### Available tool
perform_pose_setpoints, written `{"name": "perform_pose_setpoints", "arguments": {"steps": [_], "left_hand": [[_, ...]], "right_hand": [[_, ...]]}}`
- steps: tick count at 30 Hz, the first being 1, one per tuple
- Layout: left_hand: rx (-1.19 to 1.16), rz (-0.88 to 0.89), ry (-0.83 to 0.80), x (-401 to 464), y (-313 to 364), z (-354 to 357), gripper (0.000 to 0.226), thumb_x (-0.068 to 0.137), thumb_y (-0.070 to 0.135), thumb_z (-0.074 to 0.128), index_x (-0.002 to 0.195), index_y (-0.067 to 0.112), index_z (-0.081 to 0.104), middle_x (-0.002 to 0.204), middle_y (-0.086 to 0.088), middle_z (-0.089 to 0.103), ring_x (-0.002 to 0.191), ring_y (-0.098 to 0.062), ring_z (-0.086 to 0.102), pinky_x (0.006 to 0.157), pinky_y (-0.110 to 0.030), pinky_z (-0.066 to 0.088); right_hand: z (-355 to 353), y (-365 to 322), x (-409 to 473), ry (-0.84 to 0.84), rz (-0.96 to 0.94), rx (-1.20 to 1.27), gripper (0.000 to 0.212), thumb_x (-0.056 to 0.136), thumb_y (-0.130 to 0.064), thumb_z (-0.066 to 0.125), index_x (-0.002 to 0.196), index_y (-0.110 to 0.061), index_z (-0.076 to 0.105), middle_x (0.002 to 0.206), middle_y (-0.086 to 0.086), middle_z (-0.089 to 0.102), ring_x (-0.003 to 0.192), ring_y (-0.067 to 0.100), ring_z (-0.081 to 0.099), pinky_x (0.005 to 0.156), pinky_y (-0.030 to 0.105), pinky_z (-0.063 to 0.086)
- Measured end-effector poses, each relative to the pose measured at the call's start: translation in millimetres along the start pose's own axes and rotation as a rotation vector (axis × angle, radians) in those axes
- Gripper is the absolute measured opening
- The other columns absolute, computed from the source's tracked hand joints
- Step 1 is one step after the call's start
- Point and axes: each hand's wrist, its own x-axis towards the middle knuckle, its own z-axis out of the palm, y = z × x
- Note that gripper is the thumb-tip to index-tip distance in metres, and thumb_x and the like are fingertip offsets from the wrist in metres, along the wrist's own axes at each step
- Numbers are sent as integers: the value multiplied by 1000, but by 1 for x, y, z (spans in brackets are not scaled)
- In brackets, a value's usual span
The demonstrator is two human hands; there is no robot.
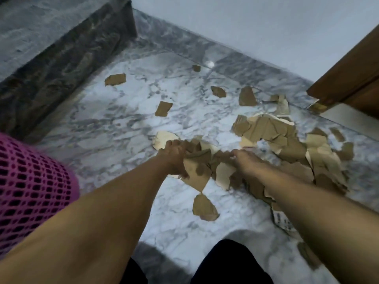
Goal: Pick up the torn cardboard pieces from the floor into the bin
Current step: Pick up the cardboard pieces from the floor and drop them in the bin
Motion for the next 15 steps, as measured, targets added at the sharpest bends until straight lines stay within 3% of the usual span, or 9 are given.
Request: {"name": "perform_pose_setpoints", "arguments": {"steps": [5,7,10,13,15], "left_hand": [[171,55,-39,20,15,23,136,59,53,84,152,18,-9,158,-16,-15,146,-40,-4,117,-57,13],[187,76,-14,29,18,29,140,57,56,83,152,16,-12,157,-18,-19,146,-42,-4,116,-57,14],[180,63,28,39,25,38,139,57,55,83,151,13,-10,156,-21,0,143,-40,10,113,-53,22],[163,57,80,47,32,40,140,50,48,89,150,15,-3,144,-15,23,133,-35,25,106,-50,33],[129,65,36,52,34,38,139,49,41,91,150,15,-1,143,-12,27,132,-33,27,105,-48,37]], "right_hand": [[27,11,21,16,-78,-99,107,60,-41,88,146,-31,25,140,11,28,132,37,32,103,49,40],[30,10,26,38,-94,-107,119,59,-42,89,151,-30,13,143,12,24,135,38,30,103,48,40],[34,8,34,53,-126,-74,119,56,-38,91,148,-26,18,139,12,27,129,37,39,93,43,41],[36,8,42,84,-183,-69,93,51,-37,92,126,-23,38,123,10,36,115,35,47,80,36,40],[37,8,46,92,-163,-108,85,50,-43,91,116,-19,43,121,10,36,114,33,43,83,37,43]]}}
